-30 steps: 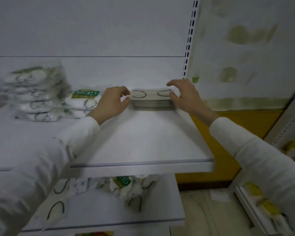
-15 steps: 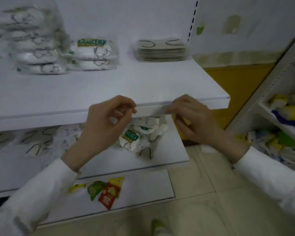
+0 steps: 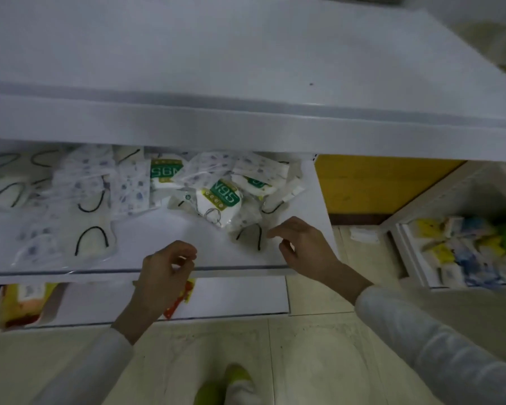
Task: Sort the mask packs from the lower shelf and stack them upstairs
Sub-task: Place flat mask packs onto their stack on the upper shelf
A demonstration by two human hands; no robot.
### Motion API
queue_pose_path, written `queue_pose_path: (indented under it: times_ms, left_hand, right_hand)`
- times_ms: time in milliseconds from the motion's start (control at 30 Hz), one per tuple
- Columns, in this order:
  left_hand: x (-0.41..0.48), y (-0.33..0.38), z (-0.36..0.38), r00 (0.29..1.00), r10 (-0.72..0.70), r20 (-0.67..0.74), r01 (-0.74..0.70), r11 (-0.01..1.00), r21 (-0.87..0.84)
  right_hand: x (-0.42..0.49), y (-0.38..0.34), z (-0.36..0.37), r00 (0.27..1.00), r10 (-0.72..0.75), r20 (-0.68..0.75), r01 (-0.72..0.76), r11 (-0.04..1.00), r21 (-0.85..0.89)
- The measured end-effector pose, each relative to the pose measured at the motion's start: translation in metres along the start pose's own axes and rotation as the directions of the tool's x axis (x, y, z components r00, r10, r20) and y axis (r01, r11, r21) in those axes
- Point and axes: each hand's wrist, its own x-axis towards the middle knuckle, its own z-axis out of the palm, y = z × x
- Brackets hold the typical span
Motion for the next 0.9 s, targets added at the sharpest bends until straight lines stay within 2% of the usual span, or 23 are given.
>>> queue_pose_path:
  times_ms: [67, 133, 200, 267, 367, 400, 467, 600, 633, 700, 800, 900]
  left_hand:
    - [0.003, -0.007, 0.014, 0.999, -0.050, -0.011, 0.049, 0.998, -0.031]
    - [0.005, -0.010, 0.024, 0.999, -0.041, 0.000, 0.041, 0.998, -0.043]
    - [0.008, -0.014, 0.030, 1.000, -0.021, 0.003, 0.021, 0.999, -0.033]
    - [0.012, -0.017, 0.034, 1.000, -0.025, -0.005, 0.025, 0.999, -0.019]
    - [0.021, -0.023, 0.037, 0.999, -0.040, -0.015, 0.040, 0.999, -0.022]
    - [0.022, -0.024, 0.038, 0.999, -0.041, -0.018, 0.040, 0.999, -0.032]
    - [0.023, -0.026, 0.037, 0.999, -0.027, -0.026, 0.026, 0.999, -0.037]
    - [0.021, -0.029, 0.034, 0.998, -0.050, -0.034, 0.048, 0.997, -0.058]
    - [0.019, -0.030, 0.033, 0.998, -0.055, -0.032, 0.054, 0.997, -0.055]
    - [0.016, -0.031, 0.031, 0.998, -0.053, -0.028, 0.052, 0.998, -0.036]
    - [0.013, -0.037, 0.029, 0.999, -0.022, -0.042, 0.021, 1.000, -0.002]
    - [0.009, -0.043, 0.027, 0.998, -0.010, -0.056, 0.012, 1.000, 0.021]
  right_hand:
    - [0.007, 0.014, 0.016, 0.999, 0.004, 0.040, -0.003, 1.000, -0.017]
    - [0.014, 0.027, 0.031, 0.998, 0.044, 0.037, -0.042, 0.998, -0.037]
    - [0.027, 0.040, 0.041, 0.975, 0.220, 0.010, -0.220, 0.975, -0.036]
    - [0.047, 0.059, 0.049, 0.889, 0.458, -0.005, -0.458, 0.889, -0.006]
    - [0.083, 0.088, 0.050, 0.673, 0.737, -0.066, -0.733, 0.676, 0.071]
    - [0.093, 0.096, 0.050, 0.612, 0.787, -0.083, -0.779, 0.617, 0.109]
    - [0.111, 0.109, 0.053, 0.536, 0.838, -0.103, -0.821, 0.546, 0.166]
    - [0.134, 0.126, 0.068, 0.473, 0.879, -0.060, -0.856, 0.475, 0.203]
    - [0.138, 0.129, 0.072, 0.469, 0.882, -0.054, -0.861, 0.470, 0.193]
    - [0.145, 0.135, 0.074, 0.502, 0.858, -0.111, -0.858, 0.510, 0.060]
    - [0.160, 0.144, 0.071, 0.664, 0.730, -0.161, -0.748, 0.651, -0.130]
    - [0.175, 0.152, 0.069, 0.806, 0.591, 0.007, -0.576, 0.788, -0.216]
